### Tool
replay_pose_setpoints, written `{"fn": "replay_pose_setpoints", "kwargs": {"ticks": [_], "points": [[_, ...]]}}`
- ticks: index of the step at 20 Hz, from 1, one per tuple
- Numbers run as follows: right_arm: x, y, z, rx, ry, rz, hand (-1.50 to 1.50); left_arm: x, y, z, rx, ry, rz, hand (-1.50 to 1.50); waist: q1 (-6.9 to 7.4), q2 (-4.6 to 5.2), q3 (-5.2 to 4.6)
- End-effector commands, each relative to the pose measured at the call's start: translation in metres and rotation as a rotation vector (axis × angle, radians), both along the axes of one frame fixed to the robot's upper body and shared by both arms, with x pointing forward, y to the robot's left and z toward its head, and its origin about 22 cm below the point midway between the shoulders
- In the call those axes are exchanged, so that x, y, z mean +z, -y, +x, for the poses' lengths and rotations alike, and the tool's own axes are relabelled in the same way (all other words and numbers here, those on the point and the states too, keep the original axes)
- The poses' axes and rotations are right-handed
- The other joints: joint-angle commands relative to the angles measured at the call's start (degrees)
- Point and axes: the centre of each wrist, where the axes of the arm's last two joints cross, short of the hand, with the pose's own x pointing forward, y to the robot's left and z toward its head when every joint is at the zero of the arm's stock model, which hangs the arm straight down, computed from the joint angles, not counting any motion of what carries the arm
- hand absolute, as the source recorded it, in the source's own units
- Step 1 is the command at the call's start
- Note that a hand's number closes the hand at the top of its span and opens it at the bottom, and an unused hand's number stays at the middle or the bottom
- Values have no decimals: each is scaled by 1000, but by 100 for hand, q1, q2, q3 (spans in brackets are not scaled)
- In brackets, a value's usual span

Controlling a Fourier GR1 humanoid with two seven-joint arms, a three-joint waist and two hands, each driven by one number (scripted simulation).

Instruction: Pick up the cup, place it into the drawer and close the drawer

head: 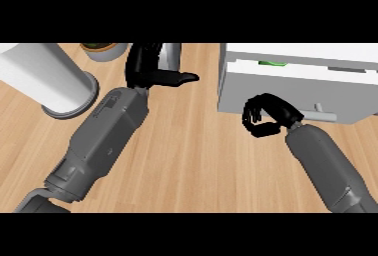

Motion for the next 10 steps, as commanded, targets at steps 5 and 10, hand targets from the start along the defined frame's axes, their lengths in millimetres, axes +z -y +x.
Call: {"fn": "replay_pose_setpoints", "kwargs": {"ticks": [5, 10], "points": [[57, 35, 50, -176, 134, 97, 150, -11, -27, -9, -43, -5, 4, -150, 304, 94, 13], [85, 52, 58, -245, 164, 134, 150, -9, -38, -9, -39, 2, 11, -150, 441, 148, 11]]}}
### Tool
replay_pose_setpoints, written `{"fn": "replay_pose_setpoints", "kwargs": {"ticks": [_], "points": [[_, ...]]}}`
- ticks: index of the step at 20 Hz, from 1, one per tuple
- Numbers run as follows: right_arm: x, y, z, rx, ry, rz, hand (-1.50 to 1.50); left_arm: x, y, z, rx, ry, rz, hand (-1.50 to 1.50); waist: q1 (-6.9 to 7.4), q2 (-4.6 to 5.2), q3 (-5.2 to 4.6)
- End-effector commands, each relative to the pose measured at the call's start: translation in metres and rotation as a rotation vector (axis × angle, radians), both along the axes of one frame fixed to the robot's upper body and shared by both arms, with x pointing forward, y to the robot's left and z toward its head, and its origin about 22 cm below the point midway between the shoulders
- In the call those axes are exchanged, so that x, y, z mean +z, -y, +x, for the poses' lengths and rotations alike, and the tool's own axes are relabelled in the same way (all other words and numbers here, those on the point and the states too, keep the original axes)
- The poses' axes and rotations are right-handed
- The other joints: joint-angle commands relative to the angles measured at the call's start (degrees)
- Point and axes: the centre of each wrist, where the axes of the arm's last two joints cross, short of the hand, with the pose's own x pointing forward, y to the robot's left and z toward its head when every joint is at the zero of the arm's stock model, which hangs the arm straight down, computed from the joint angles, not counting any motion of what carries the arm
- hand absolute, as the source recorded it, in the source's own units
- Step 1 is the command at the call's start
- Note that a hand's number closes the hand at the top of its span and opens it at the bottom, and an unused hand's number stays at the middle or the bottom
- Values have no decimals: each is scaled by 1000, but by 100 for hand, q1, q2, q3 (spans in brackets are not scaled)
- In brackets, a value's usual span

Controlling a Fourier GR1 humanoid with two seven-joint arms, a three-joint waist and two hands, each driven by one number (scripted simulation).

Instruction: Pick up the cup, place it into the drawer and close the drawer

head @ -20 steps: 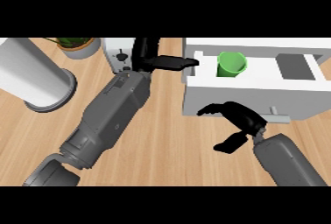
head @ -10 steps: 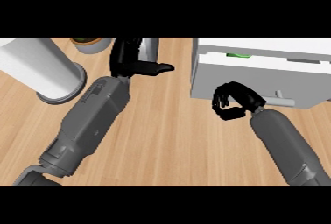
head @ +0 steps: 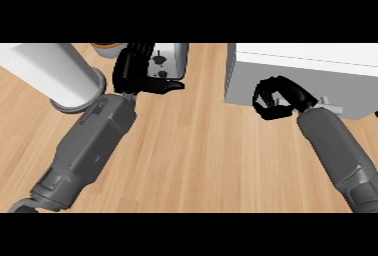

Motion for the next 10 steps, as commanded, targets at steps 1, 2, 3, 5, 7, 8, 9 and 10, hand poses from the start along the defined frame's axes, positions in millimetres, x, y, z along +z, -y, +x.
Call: {"fn": "replay_pose_setpoints", "kwargs": {"ticks": [1, 2, 3, 5, 7, 8, 9, 10], "points": [[61, 22, 30, -180, 120, 0, 150, 6, -8, 0, -24, 17, 0, -150, 275, 130, -5], [71, 33, 31, -177, 120, -1, 150, 11, -11, 2, -22, 27, -5, -150, 242, 117, -9], [74, 36, 31, -169, 130, 4, 150, -6, -9, -4, -19, 0, -4, -150, 221, 154, -11], [80, 40, 31, -178, 137, 38, 150, 1, -10, -3, -45, 6, -5, -150, 291, 148, -10], [88, 40, 32, -167, 140, 49, 150, -5, -12, -6, -52, -5, 1, -150, 346, 156, -15], [90, 42, 32, -164, 137, 52, 150, -2, -7, -5, -55, -5, -10, -150, 359, 145, -13], [89, 47, 30, -164, 126, 50, 150, 3, -7, -4, -61, 5, -6, -150, 373, 134, -10], [96, 49, 30, -159, 140, 51, 150, -4, -8, -7, -70, -5, -8, -150, 369, 146, -18]]}}
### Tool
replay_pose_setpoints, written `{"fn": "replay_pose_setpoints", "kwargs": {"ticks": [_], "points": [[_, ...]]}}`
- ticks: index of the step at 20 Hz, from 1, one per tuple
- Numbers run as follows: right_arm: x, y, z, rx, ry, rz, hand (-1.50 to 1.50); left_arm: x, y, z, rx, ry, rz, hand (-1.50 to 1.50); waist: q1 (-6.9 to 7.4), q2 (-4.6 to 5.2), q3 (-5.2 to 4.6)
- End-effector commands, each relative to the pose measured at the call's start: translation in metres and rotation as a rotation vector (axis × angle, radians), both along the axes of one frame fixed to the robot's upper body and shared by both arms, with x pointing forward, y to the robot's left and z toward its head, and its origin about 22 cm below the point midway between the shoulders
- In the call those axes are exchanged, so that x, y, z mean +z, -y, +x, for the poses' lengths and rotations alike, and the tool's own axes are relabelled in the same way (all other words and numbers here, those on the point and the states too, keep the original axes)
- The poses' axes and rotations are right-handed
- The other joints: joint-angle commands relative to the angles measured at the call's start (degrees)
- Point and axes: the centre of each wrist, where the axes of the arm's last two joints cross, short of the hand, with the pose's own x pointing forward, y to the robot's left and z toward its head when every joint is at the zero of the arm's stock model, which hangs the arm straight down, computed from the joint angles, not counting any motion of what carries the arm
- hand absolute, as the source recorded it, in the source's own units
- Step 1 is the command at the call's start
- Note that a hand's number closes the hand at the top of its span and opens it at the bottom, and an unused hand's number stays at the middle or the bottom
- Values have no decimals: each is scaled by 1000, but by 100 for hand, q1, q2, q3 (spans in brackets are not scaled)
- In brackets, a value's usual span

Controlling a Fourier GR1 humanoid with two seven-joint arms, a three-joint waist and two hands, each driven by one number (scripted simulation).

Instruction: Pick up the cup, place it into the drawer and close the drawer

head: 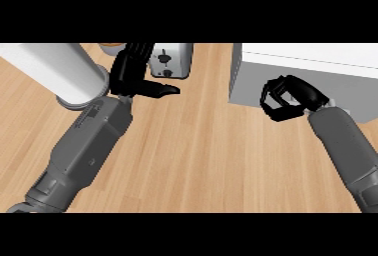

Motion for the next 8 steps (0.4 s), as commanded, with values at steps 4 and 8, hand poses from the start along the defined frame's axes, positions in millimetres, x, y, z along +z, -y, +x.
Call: {"fn": "replay_pose_setpoints", "kwargs": {"ticks": [4, 8], "points": [[91, 33, 30, -193, 194, -30, 150, 0, 0, -3, -30, 7, -15, -150, 269, 109, -49], [97, 46, 26, -187, 184, -17, 150, -10, -11, -7, -31, -9, -13, -150, 297, 135, -55]]}}
